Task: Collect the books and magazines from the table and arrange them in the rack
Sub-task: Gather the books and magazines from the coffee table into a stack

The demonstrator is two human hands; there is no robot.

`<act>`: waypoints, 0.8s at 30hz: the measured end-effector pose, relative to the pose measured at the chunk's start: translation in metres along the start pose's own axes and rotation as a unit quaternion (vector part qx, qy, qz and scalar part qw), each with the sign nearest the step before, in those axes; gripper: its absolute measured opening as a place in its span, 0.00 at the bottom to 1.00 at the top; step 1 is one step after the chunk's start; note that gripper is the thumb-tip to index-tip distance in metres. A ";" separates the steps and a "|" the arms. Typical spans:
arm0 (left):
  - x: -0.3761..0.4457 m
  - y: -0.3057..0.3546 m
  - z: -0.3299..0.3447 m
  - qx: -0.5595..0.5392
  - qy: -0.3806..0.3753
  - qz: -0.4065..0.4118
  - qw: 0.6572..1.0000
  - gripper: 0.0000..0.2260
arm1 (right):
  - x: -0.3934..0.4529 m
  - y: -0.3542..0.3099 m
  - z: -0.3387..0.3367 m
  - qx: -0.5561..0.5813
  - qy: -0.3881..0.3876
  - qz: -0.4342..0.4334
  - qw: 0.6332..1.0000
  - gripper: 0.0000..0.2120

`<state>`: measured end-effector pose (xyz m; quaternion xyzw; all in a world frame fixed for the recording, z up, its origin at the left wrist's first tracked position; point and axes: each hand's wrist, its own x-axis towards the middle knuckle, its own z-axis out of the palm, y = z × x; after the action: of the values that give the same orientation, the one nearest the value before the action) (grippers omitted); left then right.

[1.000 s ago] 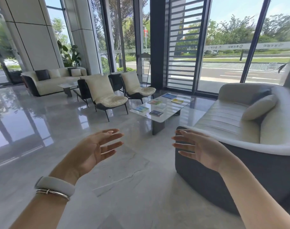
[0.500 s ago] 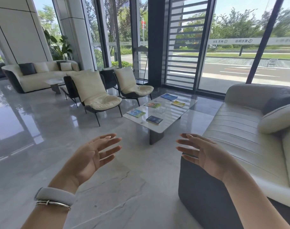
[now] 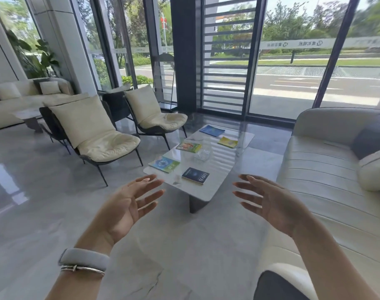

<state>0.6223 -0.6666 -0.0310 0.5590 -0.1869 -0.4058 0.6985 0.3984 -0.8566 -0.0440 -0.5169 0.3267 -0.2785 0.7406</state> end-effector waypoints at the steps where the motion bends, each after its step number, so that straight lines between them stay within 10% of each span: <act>1: 0.024 -0.001 0.000 0.003 0.000 -0.005 1.000 0.10 | 0.023 0.000 -0.001 0.004 0.004 0.003 1.000 0.11; 24: 0.568 0.001 0.078 -0.028 0.041 -0.090 0.995 0.09 | 0.555 -0.050 -0.076 0.010 0.034 0.101 0.994 0.10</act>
<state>0.9079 -1.1559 -0.1160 0.5696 -0.0956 -0.4495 0.6815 0.6870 -1.3329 -0.1249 -0.4645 0.3995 -0.2233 0.7582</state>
